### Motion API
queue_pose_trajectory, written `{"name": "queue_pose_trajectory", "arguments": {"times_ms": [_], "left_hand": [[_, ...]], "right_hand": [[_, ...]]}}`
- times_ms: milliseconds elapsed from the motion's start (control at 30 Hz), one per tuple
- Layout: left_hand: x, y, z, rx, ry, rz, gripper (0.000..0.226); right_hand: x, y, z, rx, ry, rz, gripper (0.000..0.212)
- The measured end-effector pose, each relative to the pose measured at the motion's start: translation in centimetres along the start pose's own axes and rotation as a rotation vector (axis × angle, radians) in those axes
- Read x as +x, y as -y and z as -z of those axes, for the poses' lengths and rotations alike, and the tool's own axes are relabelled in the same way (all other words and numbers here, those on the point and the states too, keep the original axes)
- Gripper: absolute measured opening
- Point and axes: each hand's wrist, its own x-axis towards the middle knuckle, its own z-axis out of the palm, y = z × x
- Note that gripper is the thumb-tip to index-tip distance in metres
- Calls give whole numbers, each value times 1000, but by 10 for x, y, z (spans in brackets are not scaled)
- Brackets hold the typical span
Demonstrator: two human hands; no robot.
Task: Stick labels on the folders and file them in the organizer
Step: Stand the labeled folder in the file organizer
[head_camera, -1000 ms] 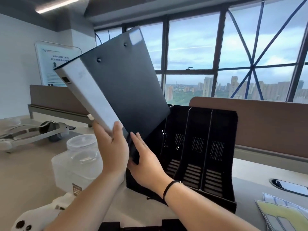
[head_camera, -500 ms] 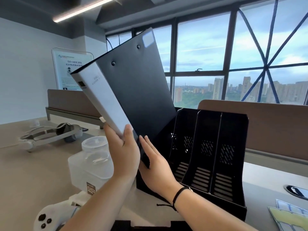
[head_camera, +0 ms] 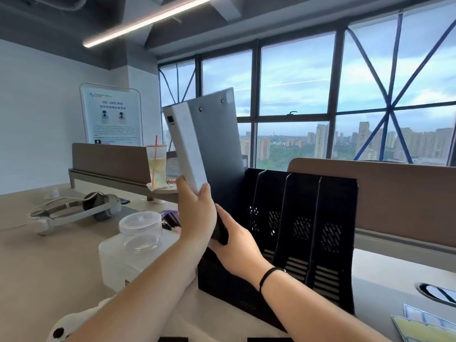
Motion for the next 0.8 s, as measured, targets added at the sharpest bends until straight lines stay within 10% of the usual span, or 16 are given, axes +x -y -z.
{"name": "queue_pose_trajectory", "arguments": {"times_ms": [600, 800], "left_hand": [[-6, 52, -25, 47, 20, -59, 29], [-16, 76, -24, 220, 261, 106, 19]], "right_hand": [[5, -40, 2, -86, 124, -176, 81], [-2, -46, 2, -296, 344, -188, 88]]}}
